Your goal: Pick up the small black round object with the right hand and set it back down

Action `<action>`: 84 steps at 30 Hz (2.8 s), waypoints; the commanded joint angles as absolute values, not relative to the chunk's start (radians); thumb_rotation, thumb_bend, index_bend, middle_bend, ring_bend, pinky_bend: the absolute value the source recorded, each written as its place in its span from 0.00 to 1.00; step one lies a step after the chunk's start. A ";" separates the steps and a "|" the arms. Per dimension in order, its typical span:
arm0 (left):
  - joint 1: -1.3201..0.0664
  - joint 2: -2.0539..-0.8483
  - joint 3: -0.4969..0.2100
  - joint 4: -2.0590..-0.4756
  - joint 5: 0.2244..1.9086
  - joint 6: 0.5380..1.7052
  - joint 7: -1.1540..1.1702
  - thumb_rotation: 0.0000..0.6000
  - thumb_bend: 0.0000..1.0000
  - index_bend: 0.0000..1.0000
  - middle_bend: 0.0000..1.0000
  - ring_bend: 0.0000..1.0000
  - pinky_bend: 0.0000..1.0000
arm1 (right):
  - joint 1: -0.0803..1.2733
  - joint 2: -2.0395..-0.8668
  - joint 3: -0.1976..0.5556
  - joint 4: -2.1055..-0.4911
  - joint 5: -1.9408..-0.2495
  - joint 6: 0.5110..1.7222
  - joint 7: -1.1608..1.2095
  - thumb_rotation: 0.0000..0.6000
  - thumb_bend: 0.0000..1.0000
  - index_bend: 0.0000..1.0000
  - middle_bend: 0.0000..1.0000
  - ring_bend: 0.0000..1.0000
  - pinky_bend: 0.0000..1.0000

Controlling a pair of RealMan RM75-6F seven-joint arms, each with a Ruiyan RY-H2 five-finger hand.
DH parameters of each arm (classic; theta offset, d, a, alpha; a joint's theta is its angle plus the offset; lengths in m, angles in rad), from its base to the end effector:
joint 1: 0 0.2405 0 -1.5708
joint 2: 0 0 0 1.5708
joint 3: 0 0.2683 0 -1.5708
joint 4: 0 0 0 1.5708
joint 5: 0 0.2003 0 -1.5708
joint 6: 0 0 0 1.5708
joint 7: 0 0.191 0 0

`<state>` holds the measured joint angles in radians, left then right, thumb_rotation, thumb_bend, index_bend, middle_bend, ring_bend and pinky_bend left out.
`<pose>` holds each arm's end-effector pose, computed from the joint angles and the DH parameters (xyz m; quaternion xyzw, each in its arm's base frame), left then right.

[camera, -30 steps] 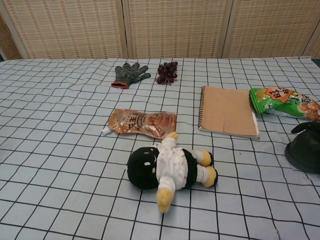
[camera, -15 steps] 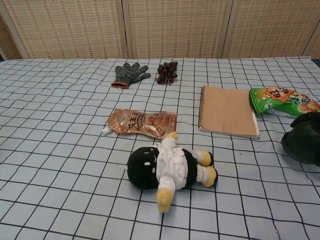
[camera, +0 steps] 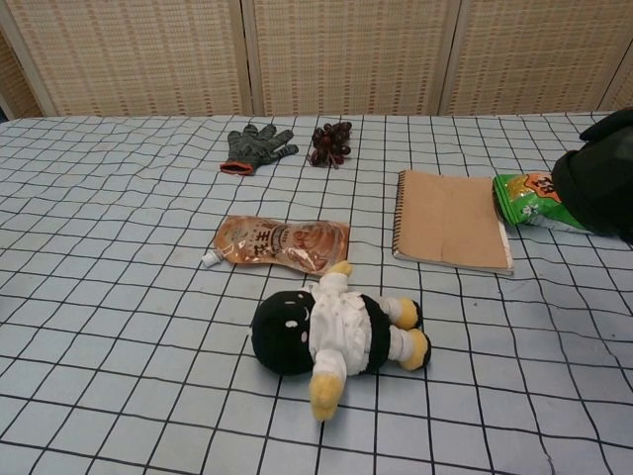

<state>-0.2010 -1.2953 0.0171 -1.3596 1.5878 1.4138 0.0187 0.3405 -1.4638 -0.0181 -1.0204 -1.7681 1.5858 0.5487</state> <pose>-0.3197 0.2537 0.1055 -0.6828 -0.3389 -0.3644 0.5349 -0.2762 -0.2929 0.0867 0.6636 -0.3499 0.5529 0.3627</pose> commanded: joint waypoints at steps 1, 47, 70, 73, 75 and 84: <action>-0.202 -1.296 0.017 -1.360 1.587 1.411 0.020 1.00 0.39 0.29 0.32 0.32 0.49 | 0.338 -1.343 -0.025 -1.199 -1.647 1.299 0.207 1.00 0.30 0.73 0.62 0.54 0.67; -0.203 -1.292 0.020 -1.366 1.590 1.409 0.019 1.00 0.39 0.29 0.33 0.32 0.49 | 0.361 -1.379 0.032 -1.224 -1.477 1.209 -0.085 1.00 0.32 0.75 0.64 0.54 0.65; -0.202 -1.289 0.017 -1.361 1.586 1.410 0.000 1.00 0.39 0.29 0.33 0.32 0.49 | 0.448 -1.283 0.072 -1.562 -1.326 1.085 -0.324 1.00 0.44 0.78 0.67 0.57 0.68; -0.203 -1.290 0.017 -1.363 1.585 1.408 0.004 1.00 0.39 0.29 0.33 0.32 0.49 | 0.443 -1.324 0.077 -1.487 -1.238 1.094 -0.477 1.00 0.45 0.78 0.67 0.57 0.68; -0.204 -1.290 0.017 -1.363 1.585 1.407 0.007 1.00 0.39 0.29 0.33 0.32 0.49 | 0.442 -1.350 0.079 -1.462 -1.205 1.110 -0.554 1.00 0.45 0.78 0.67 0.57 0.68; -0.202 -1.287 0.017 -1.365 1.587 1.413 -0.003 1.00 0.39 0.29 0.33 0.32 0.49 | 0.457 -1.324 0.064 -1.609 -1.484 1.175 -0.205 1.00 0.45 0.78 0.67 0.57 0.68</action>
<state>-0.2029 -1.2877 0.0174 -1.3647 1.5875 1.4113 -0.0016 0.4493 -1.3390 0.0744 -1.5326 -1.2647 1.1225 -0.5731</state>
